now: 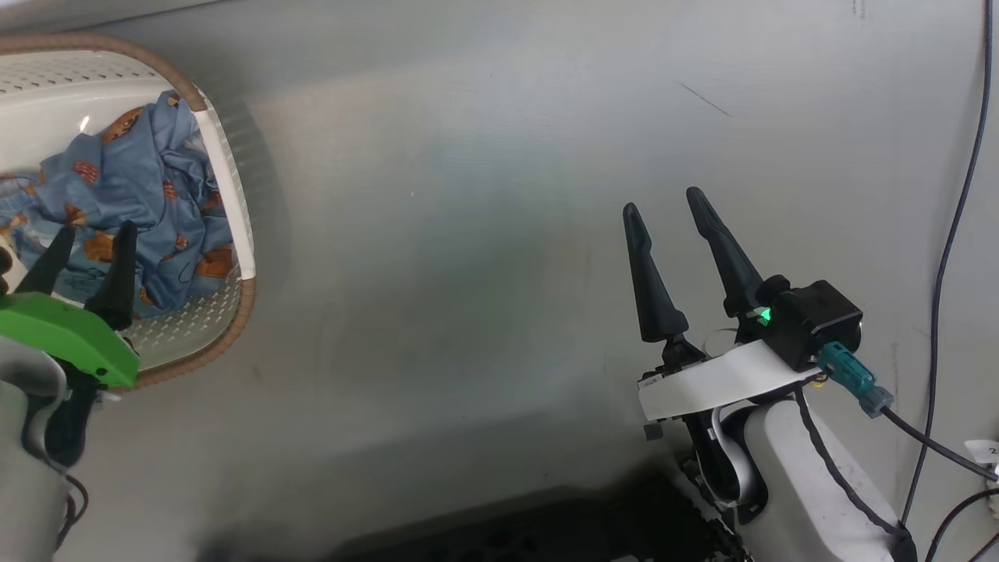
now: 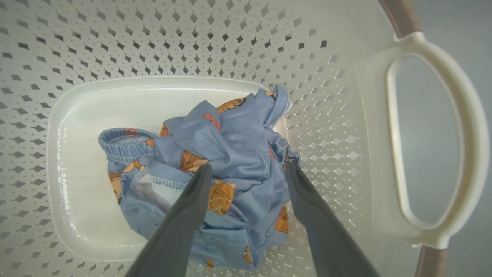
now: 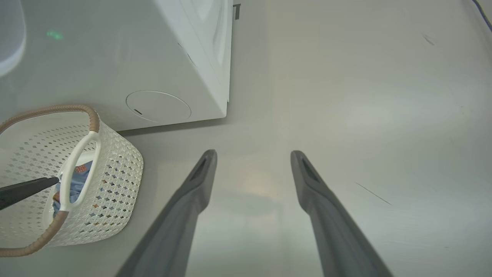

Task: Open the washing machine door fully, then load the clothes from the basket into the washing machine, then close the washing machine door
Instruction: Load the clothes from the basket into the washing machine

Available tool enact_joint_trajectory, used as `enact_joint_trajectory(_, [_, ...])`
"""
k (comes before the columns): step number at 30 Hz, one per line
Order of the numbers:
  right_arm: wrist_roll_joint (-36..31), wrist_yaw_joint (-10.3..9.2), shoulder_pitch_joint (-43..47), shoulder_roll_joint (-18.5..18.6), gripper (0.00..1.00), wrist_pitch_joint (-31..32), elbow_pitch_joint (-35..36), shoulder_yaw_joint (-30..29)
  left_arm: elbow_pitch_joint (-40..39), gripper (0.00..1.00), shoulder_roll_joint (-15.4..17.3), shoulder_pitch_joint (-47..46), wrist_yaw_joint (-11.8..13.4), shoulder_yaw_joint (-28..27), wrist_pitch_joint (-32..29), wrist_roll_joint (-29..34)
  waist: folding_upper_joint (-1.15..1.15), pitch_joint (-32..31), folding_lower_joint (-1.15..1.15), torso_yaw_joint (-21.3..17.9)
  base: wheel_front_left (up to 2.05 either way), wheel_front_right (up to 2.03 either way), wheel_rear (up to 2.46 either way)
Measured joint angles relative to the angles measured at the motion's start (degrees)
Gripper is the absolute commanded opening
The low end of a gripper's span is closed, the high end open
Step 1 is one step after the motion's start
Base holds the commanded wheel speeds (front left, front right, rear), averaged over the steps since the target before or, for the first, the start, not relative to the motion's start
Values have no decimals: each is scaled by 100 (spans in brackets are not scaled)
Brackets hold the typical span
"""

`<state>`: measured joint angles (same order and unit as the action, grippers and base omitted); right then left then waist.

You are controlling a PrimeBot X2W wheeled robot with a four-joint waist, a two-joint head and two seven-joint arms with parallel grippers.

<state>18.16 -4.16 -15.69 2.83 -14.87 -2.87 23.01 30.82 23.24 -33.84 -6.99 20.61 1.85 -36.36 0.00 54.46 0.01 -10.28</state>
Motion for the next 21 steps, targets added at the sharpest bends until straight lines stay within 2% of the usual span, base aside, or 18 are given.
enact_joint_trajectory(8, [175, -53, -83, 0, 100, 0, 40, 147, 420, 100, 337, -290, 0, 59, -592, -143, 0, 274, 0, -117, 0, 0, 0])
enact_joint_trajectory(14, [249, -94, -136, 0, 100, 0, 73, 222, 528, 100, 358, -467, 0, 98, -899, -497, 0, 409, 0, -197, 0, 0, 0])
enact_joint_trajectory(21, [361, -144, -201, -1, 100, 0, 90, 308, 535, 100, 441, -904, 0, 214, -1196, -569, 0, 603, 0, -323, 0, 0, 0])
